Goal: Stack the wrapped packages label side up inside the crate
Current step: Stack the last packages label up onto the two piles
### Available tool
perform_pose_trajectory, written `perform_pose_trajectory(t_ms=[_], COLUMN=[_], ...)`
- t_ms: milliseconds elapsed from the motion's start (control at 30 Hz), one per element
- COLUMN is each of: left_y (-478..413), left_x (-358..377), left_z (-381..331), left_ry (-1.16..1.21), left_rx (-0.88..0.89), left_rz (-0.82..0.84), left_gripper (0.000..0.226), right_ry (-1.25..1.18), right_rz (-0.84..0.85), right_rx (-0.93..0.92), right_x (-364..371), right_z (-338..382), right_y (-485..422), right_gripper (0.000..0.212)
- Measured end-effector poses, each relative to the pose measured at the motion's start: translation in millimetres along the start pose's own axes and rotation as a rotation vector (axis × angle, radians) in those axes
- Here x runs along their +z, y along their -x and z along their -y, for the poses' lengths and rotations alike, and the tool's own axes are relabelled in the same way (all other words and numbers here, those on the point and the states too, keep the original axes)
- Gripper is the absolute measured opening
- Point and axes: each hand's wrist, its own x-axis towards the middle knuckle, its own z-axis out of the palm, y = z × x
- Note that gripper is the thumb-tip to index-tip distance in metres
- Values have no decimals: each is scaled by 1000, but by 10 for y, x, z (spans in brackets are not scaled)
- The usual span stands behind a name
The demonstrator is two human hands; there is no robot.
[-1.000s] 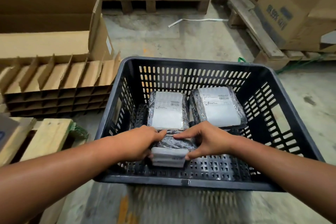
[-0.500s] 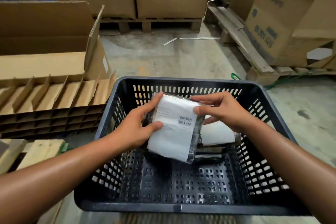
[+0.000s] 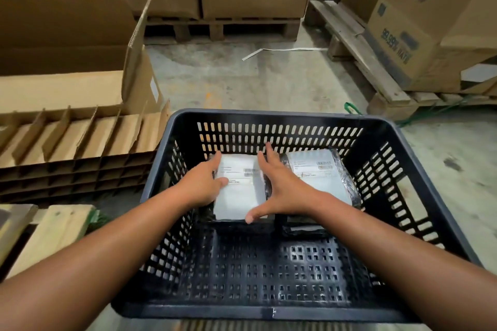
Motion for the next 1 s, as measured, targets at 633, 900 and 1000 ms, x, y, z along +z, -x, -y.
perform_pose_trajectory(t_ms=[633, 900, 1000], left_y=[-276, -324, -320], left_x=[-40, -44, -82], left_z=[58, 129, 109], left_ry=[-458, -420, -390], left_rx=[107, 104, 98], left_rz=[287, 275, 269], left_gripper=[155, 159, 159], right_ry=[259, 259, 236], right_rz=[-30, -144, -157], right_rx=[10, -72, -84], right_x=[-101, 24, 23], right_z=[-101, -265, -269], right_y=[-81, -109, -134], right_gripper=[146, 150, 152])
